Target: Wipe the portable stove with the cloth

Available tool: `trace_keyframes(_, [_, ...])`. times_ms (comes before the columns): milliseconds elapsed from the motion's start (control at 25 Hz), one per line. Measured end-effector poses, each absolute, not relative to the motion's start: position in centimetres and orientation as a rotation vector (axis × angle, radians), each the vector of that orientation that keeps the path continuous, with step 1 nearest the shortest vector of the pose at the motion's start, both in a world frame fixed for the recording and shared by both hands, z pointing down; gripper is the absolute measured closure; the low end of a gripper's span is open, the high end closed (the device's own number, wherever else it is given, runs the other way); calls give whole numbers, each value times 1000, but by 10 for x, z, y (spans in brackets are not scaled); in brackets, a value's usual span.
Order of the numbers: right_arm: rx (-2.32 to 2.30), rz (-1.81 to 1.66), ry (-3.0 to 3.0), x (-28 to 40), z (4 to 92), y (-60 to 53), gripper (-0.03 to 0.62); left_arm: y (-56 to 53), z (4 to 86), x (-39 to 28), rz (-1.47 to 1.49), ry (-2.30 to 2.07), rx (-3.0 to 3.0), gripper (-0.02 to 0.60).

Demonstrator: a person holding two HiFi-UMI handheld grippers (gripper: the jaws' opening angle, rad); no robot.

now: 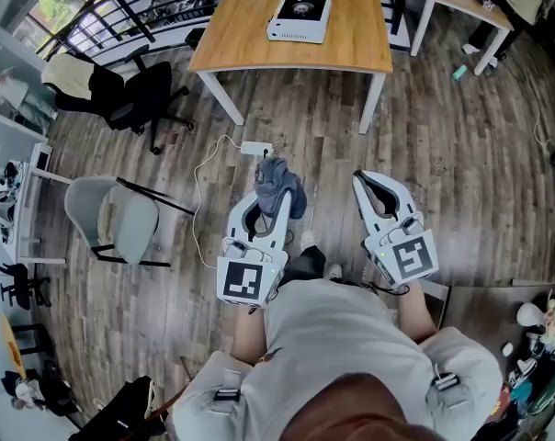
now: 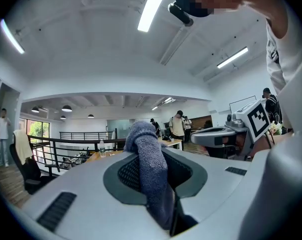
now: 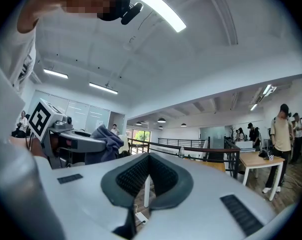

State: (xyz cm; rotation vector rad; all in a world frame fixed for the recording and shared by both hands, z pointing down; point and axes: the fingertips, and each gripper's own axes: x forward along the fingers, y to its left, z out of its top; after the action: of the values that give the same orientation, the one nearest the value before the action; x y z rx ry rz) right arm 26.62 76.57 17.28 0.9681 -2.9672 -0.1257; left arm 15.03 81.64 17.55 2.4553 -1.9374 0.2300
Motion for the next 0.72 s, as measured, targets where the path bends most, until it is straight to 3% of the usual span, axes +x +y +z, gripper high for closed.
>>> trace_keyframes(720, [1015, -162, -2895, 180, 174, 662, 574, 701, 176, 81, 198, -1813, 2581, 483])
